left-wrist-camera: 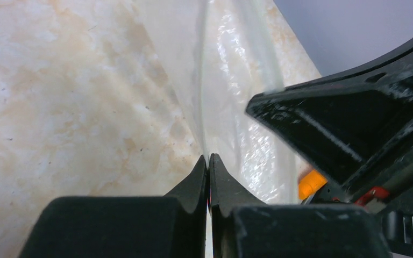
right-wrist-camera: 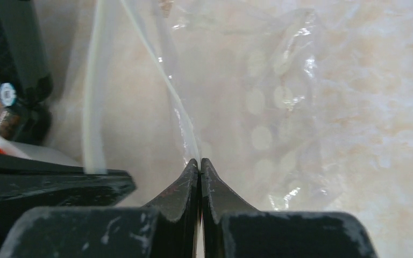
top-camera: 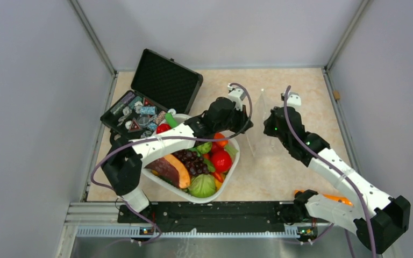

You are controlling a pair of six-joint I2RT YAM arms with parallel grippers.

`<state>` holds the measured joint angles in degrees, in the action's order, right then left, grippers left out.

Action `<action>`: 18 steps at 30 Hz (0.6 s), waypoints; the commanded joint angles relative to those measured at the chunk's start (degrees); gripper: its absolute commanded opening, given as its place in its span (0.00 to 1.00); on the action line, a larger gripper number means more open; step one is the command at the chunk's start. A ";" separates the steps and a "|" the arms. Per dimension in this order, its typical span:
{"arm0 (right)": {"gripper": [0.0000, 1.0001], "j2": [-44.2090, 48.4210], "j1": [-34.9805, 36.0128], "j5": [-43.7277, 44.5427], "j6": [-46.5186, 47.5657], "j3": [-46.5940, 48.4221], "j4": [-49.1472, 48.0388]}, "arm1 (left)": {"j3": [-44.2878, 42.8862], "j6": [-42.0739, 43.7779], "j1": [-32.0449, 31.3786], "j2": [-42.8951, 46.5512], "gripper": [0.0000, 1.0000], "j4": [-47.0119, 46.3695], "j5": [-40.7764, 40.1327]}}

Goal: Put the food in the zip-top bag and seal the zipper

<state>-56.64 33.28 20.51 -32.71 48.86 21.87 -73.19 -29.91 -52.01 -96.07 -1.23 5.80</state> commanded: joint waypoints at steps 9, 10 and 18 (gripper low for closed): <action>0.00 2.78 0.71 6.74 9.27 11.56 15.84 | 4.18 -0.67 4.30 5.43 0.00 0.62 -3.05; 0.00 2.69 0.67 3.53 9.29 12.74 16.52 | 3.73 -0.78 4.28 4.99 0.00 0.66 -2.68; 0.00 3.60 0.67 -6.36 6.90 14.25 18.32 | 2.33 -1.38 4.28 3.01 0.00 0.99 -1.58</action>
<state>-54.17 33.39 13.85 -24.23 60.16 36.97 -69.01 -30.61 -47.64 -92.84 0.51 3.62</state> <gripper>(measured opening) 0.005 0.002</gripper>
